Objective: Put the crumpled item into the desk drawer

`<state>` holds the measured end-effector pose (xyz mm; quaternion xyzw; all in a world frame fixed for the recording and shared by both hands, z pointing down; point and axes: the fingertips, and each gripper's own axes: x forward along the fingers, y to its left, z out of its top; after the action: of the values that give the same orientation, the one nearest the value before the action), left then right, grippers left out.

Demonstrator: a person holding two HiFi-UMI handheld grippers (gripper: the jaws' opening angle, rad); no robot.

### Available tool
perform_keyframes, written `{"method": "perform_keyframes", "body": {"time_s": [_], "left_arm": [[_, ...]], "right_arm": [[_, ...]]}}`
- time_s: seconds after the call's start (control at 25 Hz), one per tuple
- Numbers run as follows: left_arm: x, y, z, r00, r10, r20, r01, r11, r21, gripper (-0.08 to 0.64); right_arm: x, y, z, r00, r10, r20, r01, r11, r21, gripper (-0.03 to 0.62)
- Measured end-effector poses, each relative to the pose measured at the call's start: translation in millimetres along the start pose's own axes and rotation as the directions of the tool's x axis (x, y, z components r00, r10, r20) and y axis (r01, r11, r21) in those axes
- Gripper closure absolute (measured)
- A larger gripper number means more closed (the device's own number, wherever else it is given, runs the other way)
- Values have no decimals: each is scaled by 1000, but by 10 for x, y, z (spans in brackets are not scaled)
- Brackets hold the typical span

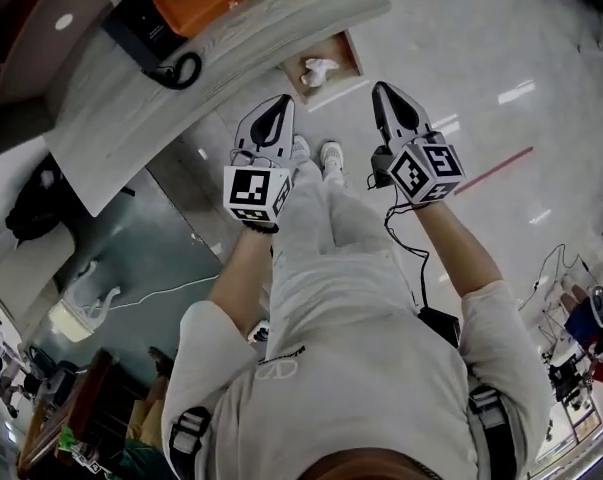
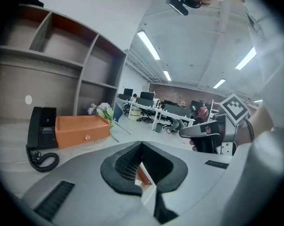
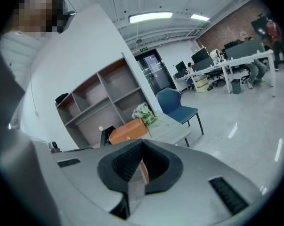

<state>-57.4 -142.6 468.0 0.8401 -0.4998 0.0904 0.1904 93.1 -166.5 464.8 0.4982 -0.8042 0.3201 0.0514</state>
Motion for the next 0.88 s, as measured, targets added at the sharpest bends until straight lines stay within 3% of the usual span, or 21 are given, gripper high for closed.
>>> {"method": "perform_keyframes", "body": {"time_s": [0.2, 0.4, 0.88], "left_arm": [[-346, -94, 493, 1000, -1, 31, -1, 998, 62, 558], [-618, -34, 897, 996, 34, 86, -41, 996, 80, 558], [-1340, -83, 1892, 965, 84, 247, -117, 986, 122, 558]], "right_arm": [[-407, 205, 510, 998, 3, 57, -4, 1000, 7, 594], [-717, 372, 969, 992, 2, 129, 1, 1000, -27, 594], [-1487, 676, 1960, 953, -2, 304, 45, 990, -135, 594]]}}
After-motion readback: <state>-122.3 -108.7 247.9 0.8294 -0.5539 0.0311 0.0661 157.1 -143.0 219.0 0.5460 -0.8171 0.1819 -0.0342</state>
